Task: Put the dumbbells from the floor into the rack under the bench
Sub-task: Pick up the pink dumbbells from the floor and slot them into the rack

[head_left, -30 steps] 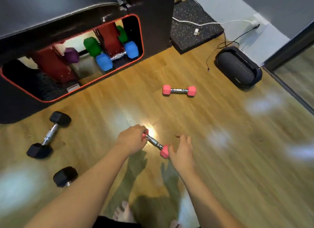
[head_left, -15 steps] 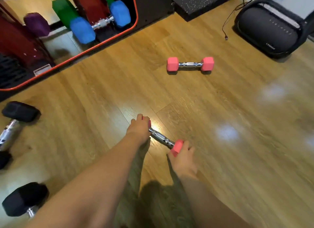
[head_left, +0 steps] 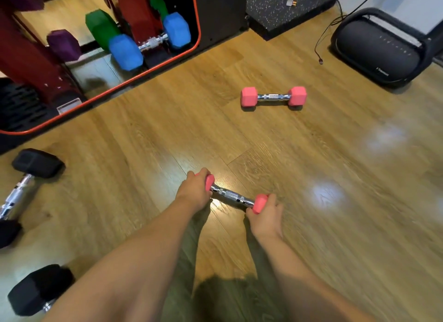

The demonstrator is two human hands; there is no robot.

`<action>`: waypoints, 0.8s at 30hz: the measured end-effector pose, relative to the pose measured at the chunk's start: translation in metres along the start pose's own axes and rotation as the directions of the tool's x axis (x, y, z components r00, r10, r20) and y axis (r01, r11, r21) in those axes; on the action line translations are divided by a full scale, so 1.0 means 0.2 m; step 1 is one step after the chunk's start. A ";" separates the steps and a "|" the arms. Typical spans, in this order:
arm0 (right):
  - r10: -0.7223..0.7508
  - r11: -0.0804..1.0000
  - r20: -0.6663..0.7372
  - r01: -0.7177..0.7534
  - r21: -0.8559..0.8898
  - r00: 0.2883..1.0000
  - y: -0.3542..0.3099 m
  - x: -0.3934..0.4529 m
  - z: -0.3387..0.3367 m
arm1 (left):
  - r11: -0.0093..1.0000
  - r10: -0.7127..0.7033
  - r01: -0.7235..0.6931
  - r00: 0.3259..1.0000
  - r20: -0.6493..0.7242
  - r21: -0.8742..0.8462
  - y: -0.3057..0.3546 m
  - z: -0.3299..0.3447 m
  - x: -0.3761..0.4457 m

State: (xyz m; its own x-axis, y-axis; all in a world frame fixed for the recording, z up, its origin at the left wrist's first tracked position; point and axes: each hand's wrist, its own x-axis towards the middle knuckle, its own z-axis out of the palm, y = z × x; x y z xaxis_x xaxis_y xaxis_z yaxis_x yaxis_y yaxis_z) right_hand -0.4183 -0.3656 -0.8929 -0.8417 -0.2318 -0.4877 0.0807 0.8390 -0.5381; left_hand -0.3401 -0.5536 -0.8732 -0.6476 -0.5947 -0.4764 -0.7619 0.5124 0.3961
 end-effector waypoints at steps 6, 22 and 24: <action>-0.225 0.974 -0.091 0.227 0.015 0.970 -0.34 0.00 -0.16 | 0.976 -0.008 -0.032 0.984 -0.179 -0.217 0.02 -0.36 -0.04; -0.701 0.701 -0.017 0.684 -0.201 0.713 -1.88 -0.06 -0.67 | 0.866 -0.077 -0.283 0.739 -0.669 -0.413 -0.07 -1.59 -0.09; -0.741 0.655 -0.001 0.724 -0.218 0.671 -2.00 0.01 -0.65 | 0.871 -0.096 -0.265 0.735 -0.671 -0.415 -0.11 -1.66 -0.01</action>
State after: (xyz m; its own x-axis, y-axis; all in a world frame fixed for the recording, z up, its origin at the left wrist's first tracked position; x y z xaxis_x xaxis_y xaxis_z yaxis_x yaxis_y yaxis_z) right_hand -0.5217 -0.6375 -0.5898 -0.6249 -0.7774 0.0722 -0.6726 0.4891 -0.5554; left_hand -0.3249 -0.7691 -0.6192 -0.4083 -0.9022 0.1388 -0.4953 0.3467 0.7965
